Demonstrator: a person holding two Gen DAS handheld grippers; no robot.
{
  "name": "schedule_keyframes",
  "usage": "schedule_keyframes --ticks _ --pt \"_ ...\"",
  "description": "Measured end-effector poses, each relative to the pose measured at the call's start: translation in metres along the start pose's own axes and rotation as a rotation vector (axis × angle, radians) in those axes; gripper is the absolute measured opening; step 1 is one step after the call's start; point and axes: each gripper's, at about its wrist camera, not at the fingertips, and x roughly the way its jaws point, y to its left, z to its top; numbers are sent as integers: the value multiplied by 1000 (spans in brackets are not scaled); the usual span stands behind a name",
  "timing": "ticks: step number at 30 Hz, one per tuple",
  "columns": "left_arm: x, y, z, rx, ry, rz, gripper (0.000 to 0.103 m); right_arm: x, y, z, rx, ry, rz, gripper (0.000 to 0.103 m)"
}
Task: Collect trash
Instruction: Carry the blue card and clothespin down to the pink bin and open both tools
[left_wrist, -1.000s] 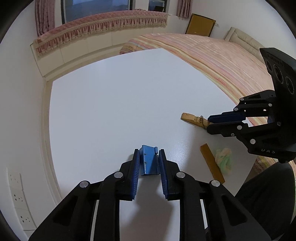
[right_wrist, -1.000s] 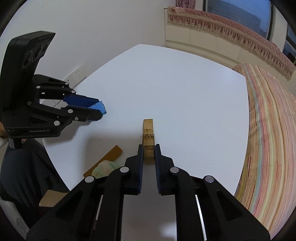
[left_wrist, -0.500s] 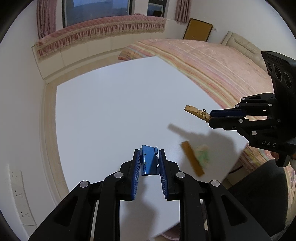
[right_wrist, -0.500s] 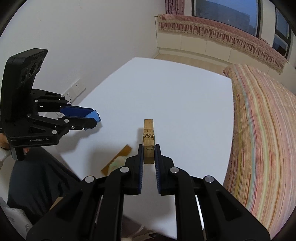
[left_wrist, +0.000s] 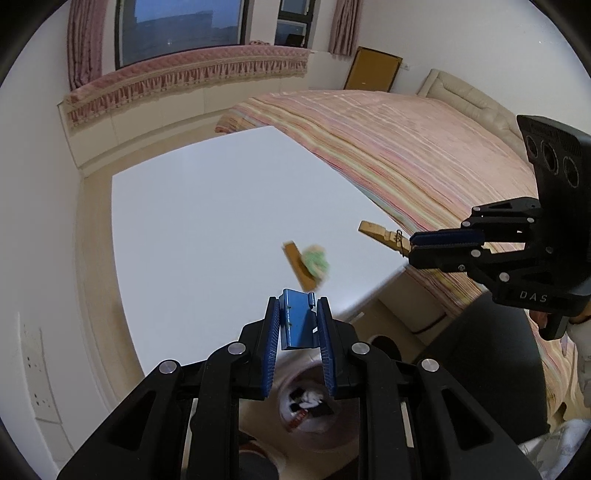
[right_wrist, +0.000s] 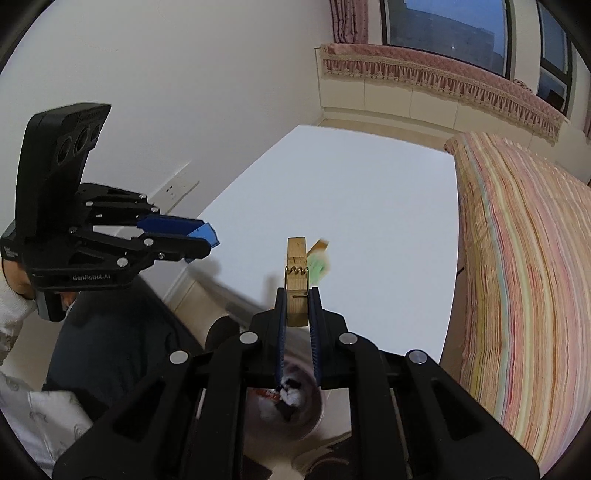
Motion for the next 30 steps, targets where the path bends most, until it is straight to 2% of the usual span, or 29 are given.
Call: schedule_keyframes --ticks 12,22,30 --pt "-12 -25 -36 8 24 -48 20 -23 31 -49 8 43 10 11" --pt "-14 -36 -52 15 30 -68 20 -24 43 -72 24 61 22 11" --pt "-14 -39 -57 13 28 -69 20 -24 46 -75 18 70 32 11"
